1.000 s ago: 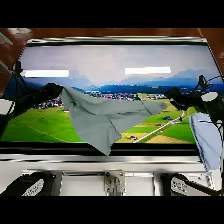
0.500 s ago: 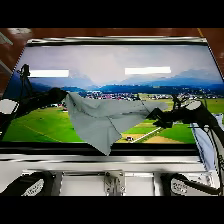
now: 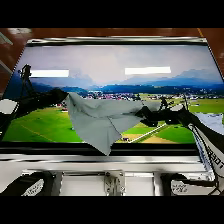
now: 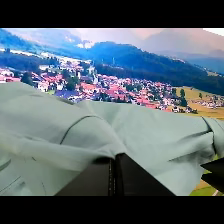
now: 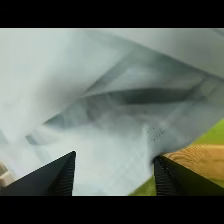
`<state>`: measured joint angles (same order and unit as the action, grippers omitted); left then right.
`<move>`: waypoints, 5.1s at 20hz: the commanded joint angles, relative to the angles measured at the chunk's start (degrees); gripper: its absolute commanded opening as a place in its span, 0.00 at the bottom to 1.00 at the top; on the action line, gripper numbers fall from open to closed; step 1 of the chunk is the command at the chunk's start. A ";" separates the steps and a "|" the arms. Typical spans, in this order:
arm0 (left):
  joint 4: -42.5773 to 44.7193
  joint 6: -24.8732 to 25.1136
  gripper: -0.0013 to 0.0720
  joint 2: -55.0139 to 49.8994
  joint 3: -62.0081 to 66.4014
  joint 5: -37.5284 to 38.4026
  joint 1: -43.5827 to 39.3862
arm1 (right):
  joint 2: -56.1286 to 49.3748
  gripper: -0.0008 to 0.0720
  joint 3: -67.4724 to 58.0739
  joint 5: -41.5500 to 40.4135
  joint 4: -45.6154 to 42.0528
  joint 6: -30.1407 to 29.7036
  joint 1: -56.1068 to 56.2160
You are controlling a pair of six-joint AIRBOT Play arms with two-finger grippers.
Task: Fold the shirts.
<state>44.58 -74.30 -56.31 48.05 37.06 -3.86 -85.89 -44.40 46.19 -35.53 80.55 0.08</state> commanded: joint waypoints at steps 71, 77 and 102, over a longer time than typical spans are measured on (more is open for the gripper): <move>8.31 -3.30 0.06 -7.32 9.81 8.59 3.41 | -7.06 0.70 -14.45 15.37 -12.90 1.46 -3.06; 8.31 -3.30 0.06 -7.30 9.81 8.59 3.41 | -7.28 0.29 -14.45 12.33 -12.96 1.95 -3.06; 23.93 -0.39 0.06 3.93 74.36 18.43 3.61 | 33.79 0.10 -71.41 14.99 -14.16 -2.78 -20.61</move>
<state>64.60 -73.89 -55.48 116.62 54.39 -0.30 -55.59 -108.01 61.89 -46.09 76.60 -18.96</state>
